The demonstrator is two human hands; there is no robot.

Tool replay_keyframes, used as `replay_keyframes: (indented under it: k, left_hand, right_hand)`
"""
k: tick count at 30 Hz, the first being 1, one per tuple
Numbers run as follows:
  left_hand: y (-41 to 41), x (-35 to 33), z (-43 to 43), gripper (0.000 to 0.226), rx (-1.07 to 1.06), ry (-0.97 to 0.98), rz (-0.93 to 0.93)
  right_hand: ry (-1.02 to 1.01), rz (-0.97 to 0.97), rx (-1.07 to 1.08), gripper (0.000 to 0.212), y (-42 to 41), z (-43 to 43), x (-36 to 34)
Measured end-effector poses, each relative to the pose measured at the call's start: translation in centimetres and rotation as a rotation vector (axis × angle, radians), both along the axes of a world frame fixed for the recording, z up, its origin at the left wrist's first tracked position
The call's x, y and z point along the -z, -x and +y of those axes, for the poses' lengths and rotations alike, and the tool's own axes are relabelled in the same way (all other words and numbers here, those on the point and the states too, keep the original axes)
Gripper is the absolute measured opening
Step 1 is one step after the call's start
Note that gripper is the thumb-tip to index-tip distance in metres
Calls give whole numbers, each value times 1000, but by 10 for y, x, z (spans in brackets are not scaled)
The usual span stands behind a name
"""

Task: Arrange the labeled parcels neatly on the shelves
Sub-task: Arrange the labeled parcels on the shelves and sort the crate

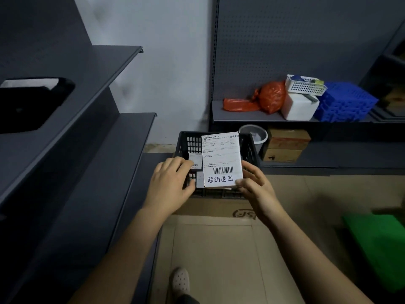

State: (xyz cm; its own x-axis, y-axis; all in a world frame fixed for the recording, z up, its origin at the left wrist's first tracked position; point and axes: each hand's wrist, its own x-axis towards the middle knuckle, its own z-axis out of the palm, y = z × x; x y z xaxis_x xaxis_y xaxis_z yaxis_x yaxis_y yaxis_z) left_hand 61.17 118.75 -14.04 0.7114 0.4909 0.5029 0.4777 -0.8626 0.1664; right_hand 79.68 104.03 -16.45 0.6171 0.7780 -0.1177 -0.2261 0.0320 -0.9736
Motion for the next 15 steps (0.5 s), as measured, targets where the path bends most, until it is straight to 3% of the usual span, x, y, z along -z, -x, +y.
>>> replay_keyframes:
  k: [8, 15]
  left_hand:
    - [-83, -11, 141, 35, 78, 2, 23]
    - [-153, 2, 208, 36, 159, 25, 56]
  right_hand:
    - [15, 10, 74, 59, -71, 120, -3]
    - [33, 33, 121, 56, -128, 175, 3]
